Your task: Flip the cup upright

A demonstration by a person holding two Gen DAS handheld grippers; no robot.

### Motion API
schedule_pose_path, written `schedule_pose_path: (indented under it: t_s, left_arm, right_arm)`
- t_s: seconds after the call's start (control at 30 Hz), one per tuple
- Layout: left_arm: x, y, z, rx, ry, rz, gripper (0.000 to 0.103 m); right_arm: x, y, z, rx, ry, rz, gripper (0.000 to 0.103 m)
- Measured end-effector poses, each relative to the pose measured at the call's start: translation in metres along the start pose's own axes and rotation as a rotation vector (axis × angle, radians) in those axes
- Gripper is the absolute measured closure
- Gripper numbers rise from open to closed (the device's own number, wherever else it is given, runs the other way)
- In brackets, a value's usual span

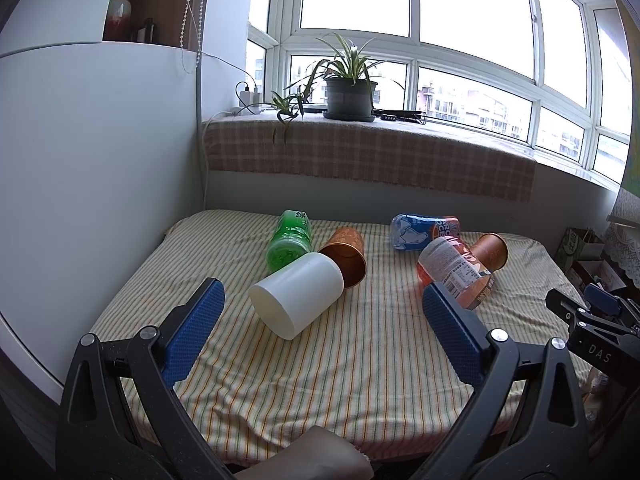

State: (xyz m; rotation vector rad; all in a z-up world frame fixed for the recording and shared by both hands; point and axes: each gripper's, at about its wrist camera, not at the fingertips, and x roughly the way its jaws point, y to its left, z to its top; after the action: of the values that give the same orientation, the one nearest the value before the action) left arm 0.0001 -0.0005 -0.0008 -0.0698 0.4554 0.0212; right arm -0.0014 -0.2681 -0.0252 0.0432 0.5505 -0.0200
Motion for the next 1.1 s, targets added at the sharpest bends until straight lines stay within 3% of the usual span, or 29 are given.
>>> schedule_pose_path:
  t_s: [0.6, 1.1]
  left_arm:
    - [0.016, 0.03, -0.016, -0.036, 0.031, 0.054, 0.002]
    - [0.02, 0.076, -0.024, -0.1, 0.082, 0.115, 0.002]
  right_arm:
    - [0.02, 0.022, 0.016, -0.029, 0.022, 0.056, 0.021]
    - [0.091, 0.098, 0.063, -0.118, 0.139, 0.265, 0.021]
